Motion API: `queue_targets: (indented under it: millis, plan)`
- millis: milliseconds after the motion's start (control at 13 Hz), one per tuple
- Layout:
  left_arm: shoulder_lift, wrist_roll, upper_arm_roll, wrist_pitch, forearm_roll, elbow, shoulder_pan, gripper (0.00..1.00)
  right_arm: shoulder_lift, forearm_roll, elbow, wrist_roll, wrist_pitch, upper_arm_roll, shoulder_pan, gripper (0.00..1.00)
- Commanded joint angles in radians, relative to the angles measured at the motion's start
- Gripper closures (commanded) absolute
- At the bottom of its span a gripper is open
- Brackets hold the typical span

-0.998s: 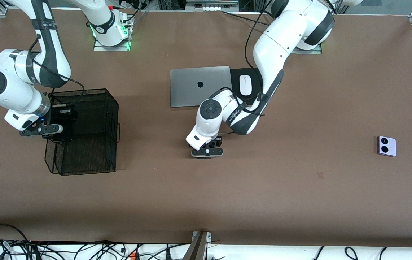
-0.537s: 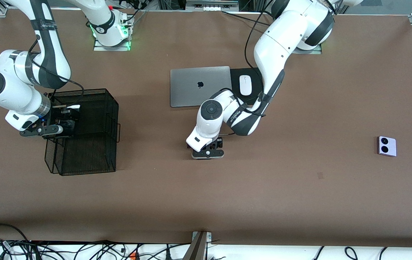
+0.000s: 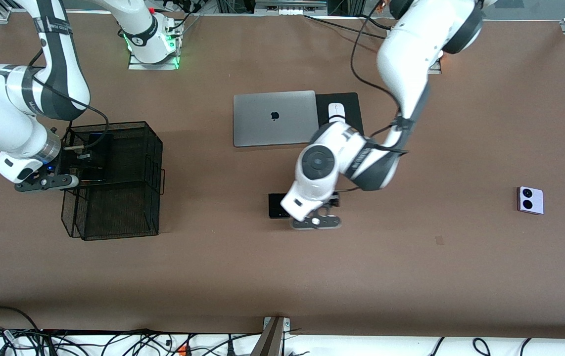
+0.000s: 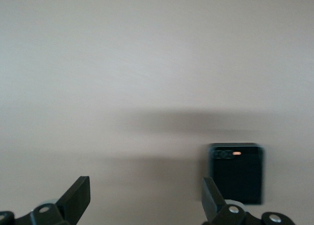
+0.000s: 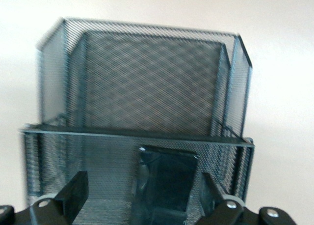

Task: Place phones with both arms
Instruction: 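Release the flip phone with the left gripper while the right gripper approaches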

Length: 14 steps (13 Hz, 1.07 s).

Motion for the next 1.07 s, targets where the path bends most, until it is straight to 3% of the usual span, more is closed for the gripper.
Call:
queue_targets:
  millis: [0,230,307,461,614,691,998]
  plan:
    - [-0.079,0.163,-0.013,-0.107,-0.028,-0.070,0.099,0.00,0.038,0.085,0.158,0.106,-0.101,0.001,0.079,0.01]
    - [-0.153,0.356,-0.010,-0.109,-0.022,-0.201,0.199,0.00,0.185,0.118,0.408,0.373,-0.234,0.030,0.171,0.01]
    - [-0.180,0.430,-0.010,-0.109,-0.020,-0.234,0.237,0.00,0.238,0.170,0.471,0.441,-0.236,0.068,0.176,0.01]
    - [-0.220,0.632,-0.009,-0.104,-0.006,-0.305,0.340,0.00,0.385,0.188,0.647,0.562,-0.222,0.162,0.179,0.01]
    - [-0.225,0.776,-0.006,-0.102,0.001,-0.313,0.429,0.00,0.556,0.188,0.849,0.627,-0.210,0.176,0.210,0.01]
    - [-0.221,0.821,-0.001,-0.095,0.023,-0.316,0.463,0.00,0.619,0.189,0.903,0.648,-0.171,0.182,0.220,0.01]
    - [-0.224,0.841,0.001,0.009,0.113,-0.376,0.587,0.00,0.764,0.189,0.913,0.671,0.058,0.190,0.315,0.01]
